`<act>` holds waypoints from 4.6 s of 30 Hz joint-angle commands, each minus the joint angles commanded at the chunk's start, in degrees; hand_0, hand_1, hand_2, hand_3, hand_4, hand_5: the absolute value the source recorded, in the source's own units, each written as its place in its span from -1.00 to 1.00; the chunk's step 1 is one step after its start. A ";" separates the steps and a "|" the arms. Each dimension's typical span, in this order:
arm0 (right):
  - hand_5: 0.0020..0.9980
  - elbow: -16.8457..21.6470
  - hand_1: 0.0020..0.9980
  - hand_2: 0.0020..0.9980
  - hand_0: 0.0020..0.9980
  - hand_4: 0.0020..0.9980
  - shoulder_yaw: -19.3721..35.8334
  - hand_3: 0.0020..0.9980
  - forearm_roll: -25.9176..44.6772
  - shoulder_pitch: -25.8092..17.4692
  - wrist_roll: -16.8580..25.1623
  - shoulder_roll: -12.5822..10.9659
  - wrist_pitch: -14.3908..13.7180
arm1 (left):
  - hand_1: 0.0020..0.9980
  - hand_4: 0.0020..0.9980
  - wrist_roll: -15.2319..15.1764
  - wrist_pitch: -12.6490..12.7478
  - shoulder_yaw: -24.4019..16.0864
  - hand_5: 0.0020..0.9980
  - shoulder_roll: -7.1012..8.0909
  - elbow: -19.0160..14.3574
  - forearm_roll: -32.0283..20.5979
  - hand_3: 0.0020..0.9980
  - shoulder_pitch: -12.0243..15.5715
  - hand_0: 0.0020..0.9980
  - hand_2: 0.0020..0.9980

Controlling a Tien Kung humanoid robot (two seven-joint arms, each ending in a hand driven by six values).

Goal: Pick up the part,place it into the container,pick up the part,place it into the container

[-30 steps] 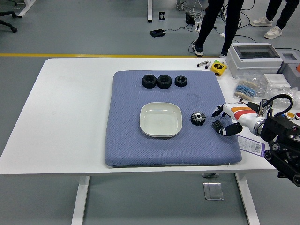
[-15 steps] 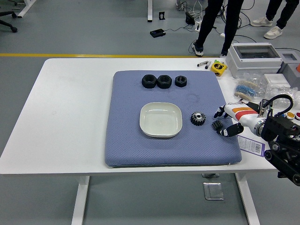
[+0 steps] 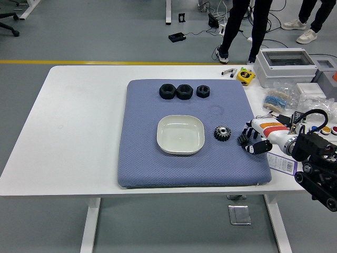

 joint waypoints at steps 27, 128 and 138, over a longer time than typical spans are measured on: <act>-0.13 3.35 -0.32 -0.09 -0.65 0.35 0.93 -0.02 2.03 -0.86 0.46 -0.89 -1.03 | 0.18 0.18 0.03 -0.08 0.14 0.16 0.13 0.07 -0.12 0.20 -0.20 0.24 0.37; -0.25 -12.09 -0.09 0.08 -0.49 0.70 -15.25 0.06 9.84 9.59 -2.40 10.43 -5.50 | 0.19 0.18 -0.13 -0.02 0.23 0.16 -0.10 -0.16 -0.24 0.20 -0.73 0.24 0.38; -0.20 -11.59 -0.79 -0.48 -1.00 0.49 -15.67 -0.07 9.74 9.10 -2.50 10.17 -7.45 | 0.18 0.18 -0.16 -0.02 0.32 0.16 -0.06 -0.12 -0.44 0.20 -0.74 0.24 0.37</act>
